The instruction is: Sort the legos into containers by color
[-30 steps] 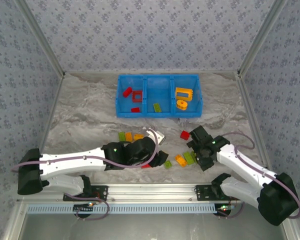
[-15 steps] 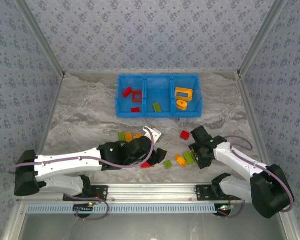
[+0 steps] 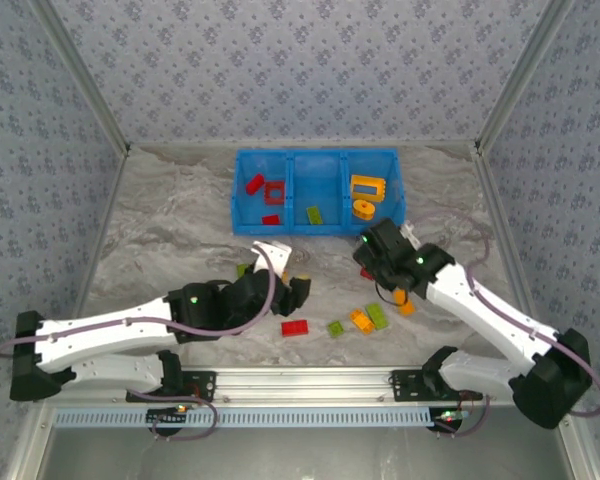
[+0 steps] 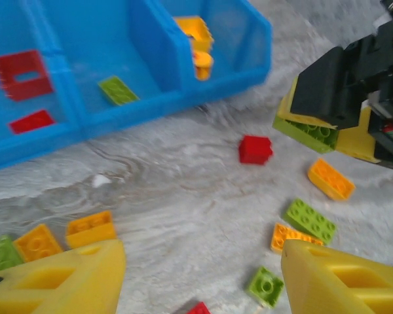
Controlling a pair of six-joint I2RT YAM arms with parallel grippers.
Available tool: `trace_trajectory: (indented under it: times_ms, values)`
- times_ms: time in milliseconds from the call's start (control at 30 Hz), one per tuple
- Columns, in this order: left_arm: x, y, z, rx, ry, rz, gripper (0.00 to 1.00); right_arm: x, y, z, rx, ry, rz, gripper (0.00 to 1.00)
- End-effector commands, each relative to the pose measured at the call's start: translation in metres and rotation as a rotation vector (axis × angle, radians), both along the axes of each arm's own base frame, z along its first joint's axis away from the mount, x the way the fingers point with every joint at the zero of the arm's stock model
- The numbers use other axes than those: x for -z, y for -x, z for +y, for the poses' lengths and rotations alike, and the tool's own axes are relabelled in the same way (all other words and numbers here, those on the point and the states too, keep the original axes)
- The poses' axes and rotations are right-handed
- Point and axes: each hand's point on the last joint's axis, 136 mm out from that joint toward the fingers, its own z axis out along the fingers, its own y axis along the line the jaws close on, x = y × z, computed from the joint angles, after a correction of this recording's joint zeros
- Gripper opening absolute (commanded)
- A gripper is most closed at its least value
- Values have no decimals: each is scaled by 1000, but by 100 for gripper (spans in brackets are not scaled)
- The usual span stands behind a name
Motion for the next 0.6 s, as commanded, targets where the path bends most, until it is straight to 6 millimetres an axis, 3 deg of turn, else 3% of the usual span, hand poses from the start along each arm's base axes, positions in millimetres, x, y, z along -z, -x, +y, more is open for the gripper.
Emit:
trace_trajectory:
  times_ms: [0, 67, 200, 300, 567]
  values:
    - [-24, -13, 37, -180, 35, -48, 64, -14, -36, 26, -189, 174, -73, 53]
    - [-26, -14, 45, -203, 41, -49, 65, -27, -65, 50, -267, 245, -98, 53]
    - [-27, -13, 53, -227, 53, -39, 64, -10, -111, 72, -298, 384, -27, 53]
    - [-25, -12, 53, -228, 53, -31, 64, 3, -143, 88, -268, 335, -2, 53]
    - [-21, -11, 48, -211, 32, -17, 64, 49, -200, 92, -104, 250, 84, 55]
